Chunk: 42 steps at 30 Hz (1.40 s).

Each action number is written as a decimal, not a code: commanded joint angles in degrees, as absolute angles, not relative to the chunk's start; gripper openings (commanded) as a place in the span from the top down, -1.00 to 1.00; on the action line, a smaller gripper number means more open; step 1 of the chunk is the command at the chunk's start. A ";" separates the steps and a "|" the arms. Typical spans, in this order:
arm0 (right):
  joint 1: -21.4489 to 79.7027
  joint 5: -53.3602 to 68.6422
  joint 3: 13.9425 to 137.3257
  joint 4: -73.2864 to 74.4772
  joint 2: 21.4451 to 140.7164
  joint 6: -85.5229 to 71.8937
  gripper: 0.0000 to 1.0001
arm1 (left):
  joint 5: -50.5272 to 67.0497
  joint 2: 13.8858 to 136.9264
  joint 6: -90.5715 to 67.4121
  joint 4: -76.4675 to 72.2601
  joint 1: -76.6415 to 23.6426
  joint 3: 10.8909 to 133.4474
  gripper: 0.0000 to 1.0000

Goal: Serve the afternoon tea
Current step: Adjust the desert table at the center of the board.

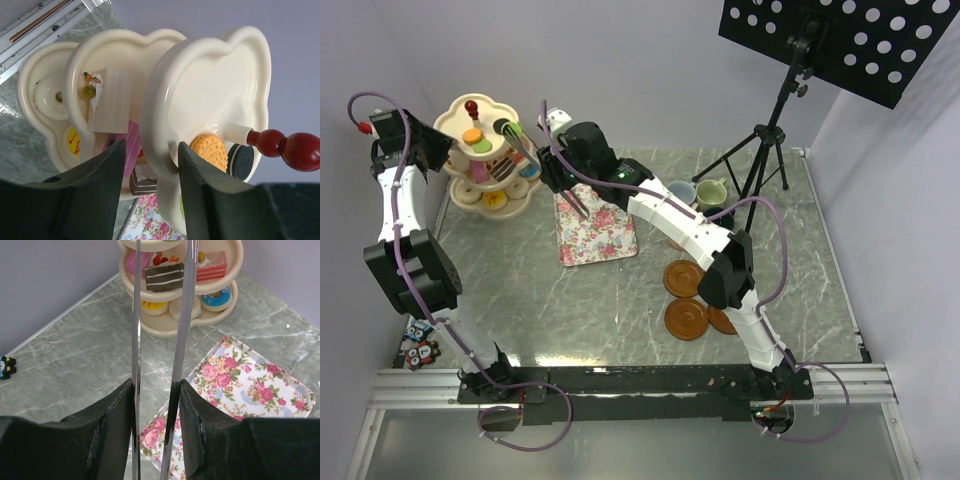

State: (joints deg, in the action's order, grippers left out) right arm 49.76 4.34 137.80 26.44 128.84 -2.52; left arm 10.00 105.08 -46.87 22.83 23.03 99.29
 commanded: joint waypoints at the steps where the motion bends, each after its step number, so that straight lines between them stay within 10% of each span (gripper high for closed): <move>1: 49.39 4.31 139.31 22.76 128.23 -2.99 0.28 | 11.51 105.47 -48.07 20.39 23.20 102.13 0.06; 15: 49.39 3.60 139.22 22.15 127.62 -1.32 0.28 | 13.18 103.19 -52.38 23.81 23.29 101.60 0.97; 42: 49.48 7.12 141.50 24.17 129.81 -0.53 0.31 | 20.65 88.33 -56.78 23.12 22.24 86.93 0.99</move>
